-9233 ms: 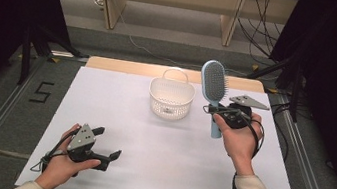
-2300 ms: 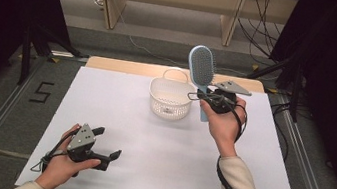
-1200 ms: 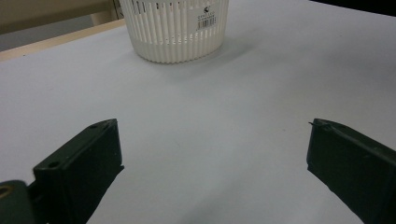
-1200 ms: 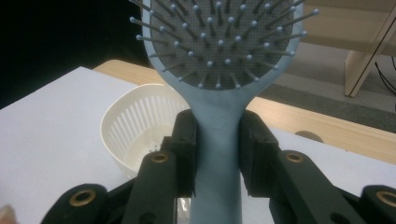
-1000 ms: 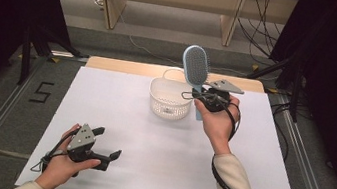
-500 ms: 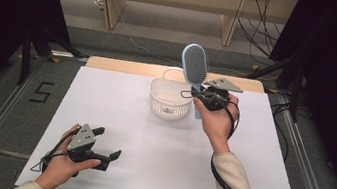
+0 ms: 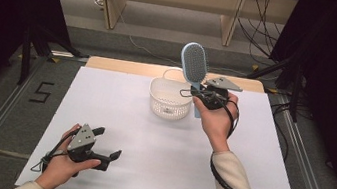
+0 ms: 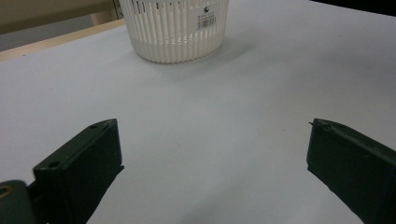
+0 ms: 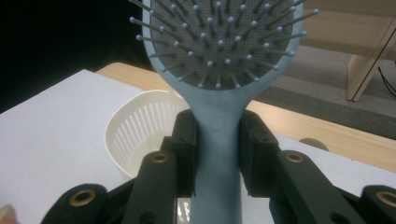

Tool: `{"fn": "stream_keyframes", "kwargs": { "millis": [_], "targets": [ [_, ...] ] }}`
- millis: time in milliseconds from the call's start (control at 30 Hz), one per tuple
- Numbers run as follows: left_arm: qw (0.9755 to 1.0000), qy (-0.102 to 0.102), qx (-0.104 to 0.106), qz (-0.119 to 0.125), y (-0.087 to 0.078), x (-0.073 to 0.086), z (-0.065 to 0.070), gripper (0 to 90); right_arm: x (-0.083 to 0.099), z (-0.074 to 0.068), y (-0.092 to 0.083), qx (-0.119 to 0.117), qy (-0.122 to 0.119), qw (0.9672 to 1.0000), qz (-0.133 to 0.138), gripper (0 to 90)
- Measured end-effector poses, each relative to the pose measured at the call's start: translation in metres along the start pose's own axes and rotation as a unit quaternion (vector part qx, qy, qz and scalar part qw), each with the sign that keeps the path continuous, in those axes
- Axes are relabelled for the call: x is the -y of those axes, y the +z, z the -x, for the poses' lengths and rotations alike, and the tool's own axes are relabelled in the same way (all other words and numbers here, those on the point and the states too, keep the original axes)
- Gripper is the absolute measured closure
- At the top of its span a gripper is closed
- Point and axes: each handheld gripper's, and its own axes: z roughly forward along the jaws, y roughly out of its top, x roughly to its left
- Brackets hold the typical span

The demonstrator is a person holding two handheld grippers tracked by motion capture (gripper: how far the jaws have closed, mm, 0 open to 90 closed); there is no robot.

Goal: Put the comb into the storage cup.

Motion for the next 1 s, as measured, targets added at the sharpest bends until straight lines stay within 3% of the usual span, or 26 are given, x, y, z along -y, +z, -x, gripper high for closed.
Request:
{"fn": "stream_keyframes", "kwargs": {
  "millis": [1000],
  "targets": [
    [1.0,0.0,0.001,0.002,0.0004,0.0,0.0005,2.7,-0.0057,-0.0017,0.0025,0.003,-0.002,1.0,0.004,70.4]
  ]
}}
